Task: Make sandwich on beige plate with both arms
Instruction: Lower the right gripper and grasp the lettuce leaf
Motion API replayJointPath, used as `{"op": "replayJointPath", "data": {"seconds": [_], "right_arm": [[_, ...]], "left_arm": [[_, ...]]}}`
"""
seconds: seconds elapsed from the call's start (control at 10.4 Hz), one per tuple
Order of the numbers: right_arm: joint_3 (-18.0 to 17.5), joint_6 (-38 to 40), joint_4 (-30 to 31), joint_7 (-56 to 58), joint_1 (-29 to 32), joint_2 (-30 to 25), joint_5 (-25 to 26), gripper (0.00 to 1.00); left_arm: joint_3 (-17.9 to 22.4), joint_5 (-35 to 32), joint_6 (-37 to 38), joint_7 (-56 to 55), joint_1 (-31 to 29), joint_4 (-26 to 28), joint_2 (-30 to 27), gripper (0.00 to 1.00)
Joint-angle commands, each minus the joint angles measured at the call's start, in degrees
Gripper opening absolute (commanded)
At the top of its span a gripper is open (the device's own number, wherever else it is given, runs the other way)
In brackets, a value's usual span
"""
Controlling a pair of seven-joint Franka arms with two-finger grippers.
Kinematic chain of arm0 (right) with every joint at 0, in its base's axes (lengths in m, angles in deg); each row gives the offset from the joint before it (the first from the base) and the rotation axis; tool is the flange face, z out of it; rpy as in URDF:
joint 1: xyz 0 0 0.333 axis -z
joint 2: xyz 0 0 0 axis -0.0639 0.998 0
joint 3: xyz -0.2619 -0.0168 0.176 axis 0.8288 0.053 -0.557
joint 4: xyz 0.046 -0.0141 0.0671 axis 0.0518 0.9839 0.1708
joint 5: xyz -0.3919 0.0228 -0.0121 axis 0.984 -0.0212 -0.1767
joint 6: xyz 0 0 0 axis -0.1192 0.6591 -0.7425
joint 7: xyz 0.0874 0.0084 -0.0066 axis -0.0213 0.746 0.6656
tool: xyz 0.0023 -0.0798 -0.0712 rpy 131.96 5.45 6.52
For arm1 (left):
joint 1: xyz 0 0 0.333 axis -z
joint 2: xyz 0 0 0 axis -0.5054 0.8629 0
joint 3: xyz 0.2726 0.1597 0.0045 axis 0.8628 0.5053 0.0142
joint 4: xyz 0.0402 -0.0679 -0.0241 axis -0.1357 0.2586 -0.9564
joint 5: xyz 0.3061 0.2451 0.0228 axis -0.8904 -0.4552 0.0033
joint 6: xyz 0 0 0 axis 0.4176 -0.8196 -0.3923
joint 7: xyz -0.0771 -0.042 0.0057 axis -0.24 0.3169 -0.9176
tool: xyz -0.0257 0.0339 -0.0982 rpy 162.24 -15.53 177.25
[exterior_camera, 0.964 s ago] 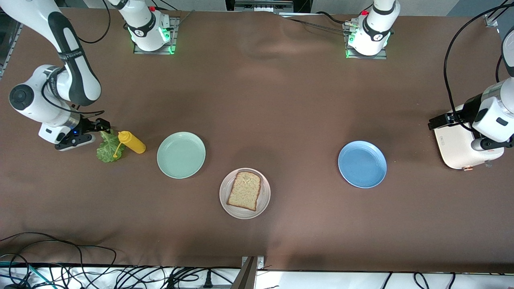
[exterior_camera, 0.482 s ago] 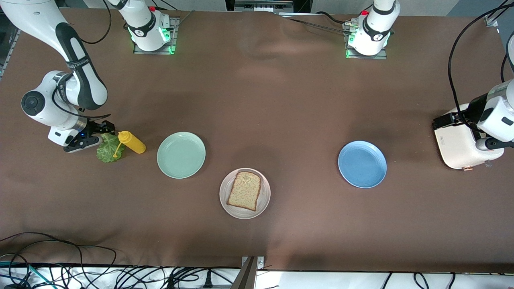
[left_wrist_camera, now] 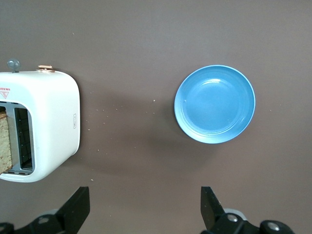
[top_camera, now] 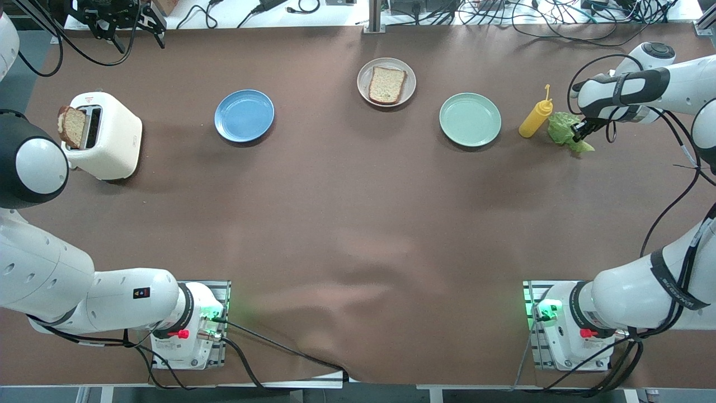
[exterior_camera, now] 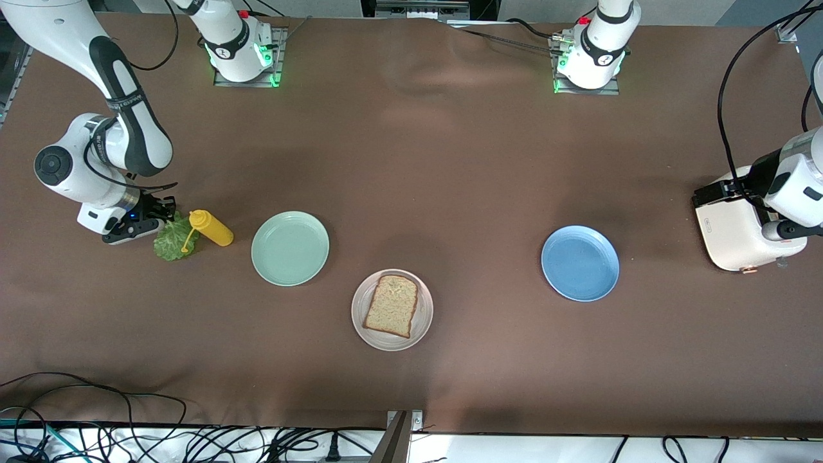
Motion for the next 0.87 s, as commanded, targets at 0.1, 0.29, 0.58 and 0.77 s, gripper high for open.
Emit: {"op": "replayJointPath", "data": {"seconds": [0.1, 0.29, 0.58, 0.77], "right_arm": [[-0.86, 4.9, -0.11, 1.44, 0.43, -5.85, -0.68, 0.0], [-0.95, 7.55, -1.25, 2.83, 0.34, -10.42, -0.6, 0.0], [-0.95, 20.52, -9.49, 5.57, 0.34, -15.7, -0.95, 0.0], [-2.25, 28.79, -14.76, 5.05, -0.01, -18.52, -1.03, 0.0]], "left_arm": [[0.48, 0.77, -0.08, 1.41, 0.08, 1.78, -1.65, 1.0], [0.48, 0.51, -0.08, 1.41, 0.26, 2.13, -1.21, 1.0], [0.39, 0.5, 0.09, 1.59, 0.0, 2.4, -1.47, 1.0], [0.39, 0.5, 0.09, 1.59, -0.01, 2.75, -1.47, 1.0]]}}
